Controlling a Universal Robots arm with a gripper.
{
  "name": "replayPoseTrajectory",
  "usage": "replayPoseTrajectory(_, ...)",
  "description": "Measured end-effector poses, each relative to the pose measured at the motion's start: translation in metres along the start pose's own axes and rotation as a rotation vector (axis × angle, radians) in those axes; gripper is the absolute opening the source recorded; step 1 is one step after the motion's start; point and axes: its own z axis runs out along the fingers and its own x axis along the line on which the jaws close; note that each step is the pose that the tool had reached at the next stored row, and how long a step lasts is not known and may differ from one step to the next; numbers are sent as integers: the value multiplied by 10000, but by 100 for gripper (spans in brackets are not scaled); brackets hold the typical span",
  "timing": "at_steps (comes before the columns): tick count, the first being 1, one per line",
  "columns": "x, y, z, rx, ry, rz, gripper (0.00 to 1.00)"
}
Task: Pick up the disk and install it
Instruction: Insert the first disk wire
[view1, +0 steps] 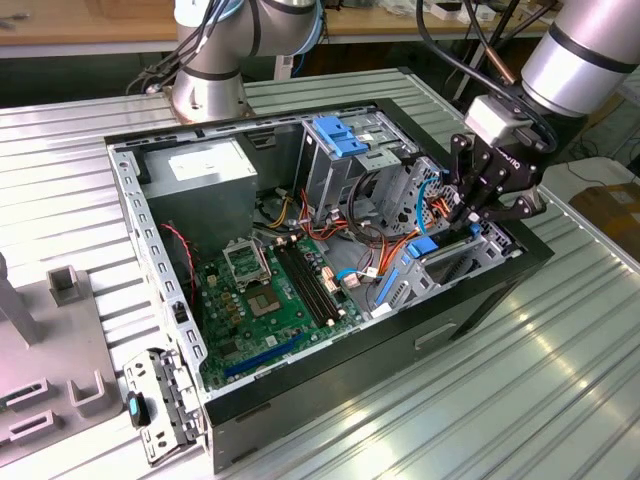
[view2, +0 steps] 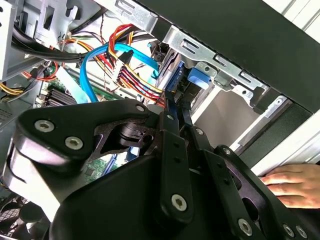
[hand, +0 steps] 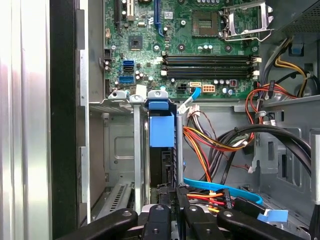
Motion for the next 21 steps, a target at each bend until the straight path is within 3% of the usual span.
replayPoseTrajectory(7, 2, -1, 29, -1, -8, -37, 16)
replayPoseTrajectory(12, 16, -3, 92, -4, -10, -44, 16)
replayPoseTrajectory(17, 21, -4, 110, -2, -47, -45, 18)
replayPoseTrajectory(18, 18, -3, 72, -3, -37, -44, 24)
replayPoseTrajectory(20, 12, 5, -165, -3, -35, -45, 24)
replayPoseTrajectory(21, 12, 5, -173, -3, -37, -45, 23)
